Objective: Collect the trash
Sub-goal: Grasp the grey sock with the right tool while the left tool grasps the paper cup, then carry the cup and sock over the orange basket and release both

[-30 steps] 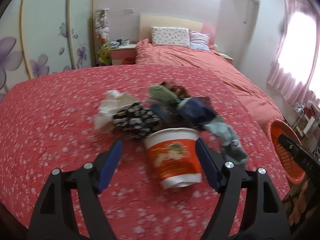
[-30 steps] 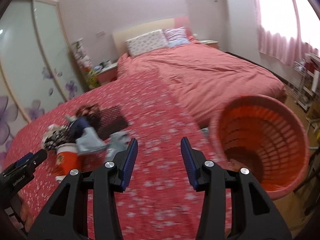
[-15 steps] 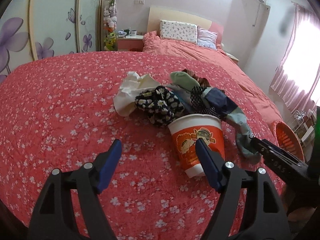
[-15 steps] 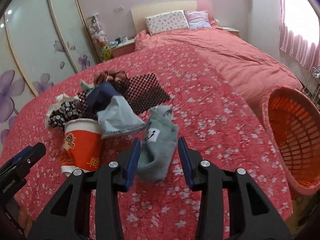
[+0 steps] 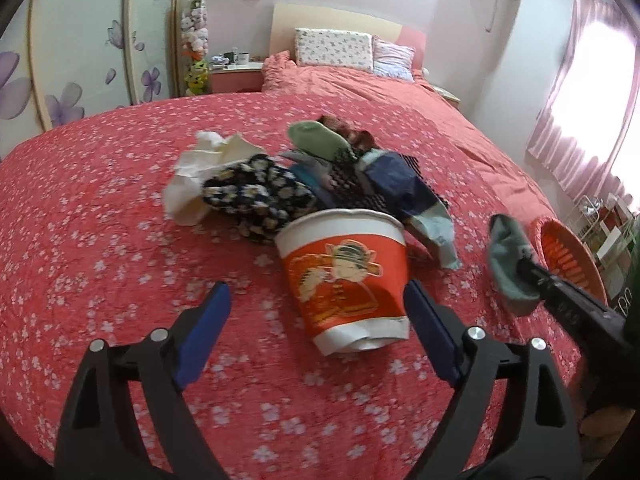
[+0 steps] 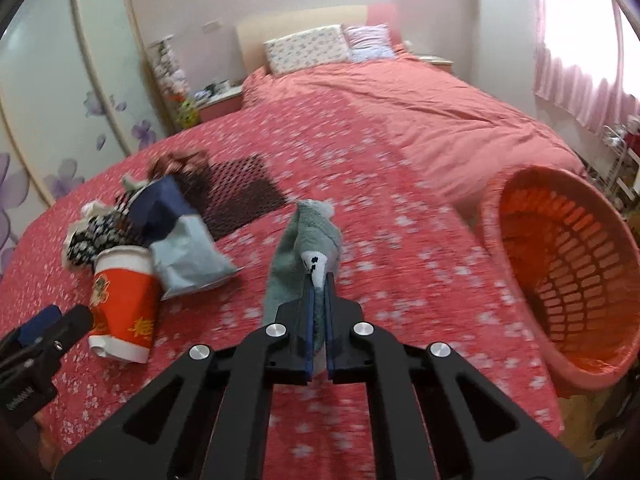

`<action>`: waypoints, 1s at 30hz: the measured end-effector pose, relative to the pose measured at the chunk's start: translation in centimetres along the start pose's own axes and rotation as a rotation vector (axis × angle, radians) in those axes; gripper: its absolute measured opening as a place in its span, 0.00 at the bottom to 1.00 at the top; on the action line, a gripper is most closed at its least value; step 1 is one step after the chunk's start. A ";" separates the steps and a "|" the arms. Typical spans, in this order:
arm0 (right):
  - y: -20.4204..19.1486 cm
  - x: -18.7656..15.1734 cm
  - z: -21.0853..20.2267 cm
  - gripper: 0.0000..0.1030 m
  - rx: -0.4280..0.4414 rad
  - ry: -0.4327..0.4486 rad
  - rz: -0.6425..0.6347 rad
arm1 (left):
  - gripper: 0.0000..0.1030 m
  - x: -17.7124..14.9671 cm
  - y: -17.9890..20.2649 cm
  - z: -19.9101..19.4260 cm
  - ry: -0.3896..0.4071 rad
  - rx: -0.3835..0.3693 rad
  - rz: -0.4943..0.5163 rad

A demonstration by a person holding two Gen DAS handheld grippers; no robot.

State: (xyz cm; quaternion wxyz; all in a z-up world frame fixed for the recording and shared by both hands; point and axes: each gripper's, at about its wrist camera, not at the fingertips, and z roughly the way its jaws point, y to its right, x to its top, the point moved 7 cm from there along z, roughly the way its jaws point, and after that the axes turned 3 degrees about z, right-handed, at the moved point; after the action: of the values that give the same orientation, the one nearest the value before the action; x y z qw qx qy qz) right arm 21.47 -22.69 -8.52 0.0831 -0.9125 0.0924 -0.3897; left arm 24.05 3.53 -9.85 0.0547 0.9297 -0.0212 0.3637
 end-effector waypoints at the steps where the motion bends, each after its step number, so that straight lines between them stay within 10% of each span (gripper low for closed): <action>1: 0.3 0.1 -0.2 0.04 -0.003 0.006 0.003 | 0.86 -0.1 0.3 0.4 -0.010 -0.001 0.002; 30: 2.6 0.3 -2.1 0.04 0.001 0.047 0.039 | 0.74 0.3 2.4 3.9 -0.069 -0.012 -0.009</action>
State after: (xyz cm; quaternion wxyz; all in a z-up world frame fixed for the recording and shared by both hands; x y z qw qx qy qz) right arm 19.84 -25.40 -7.46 0.0891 -0.9011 0.1119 -0.4093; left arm 26.71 0.69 -12.30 0.0613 0.9414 -0.0209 0.3310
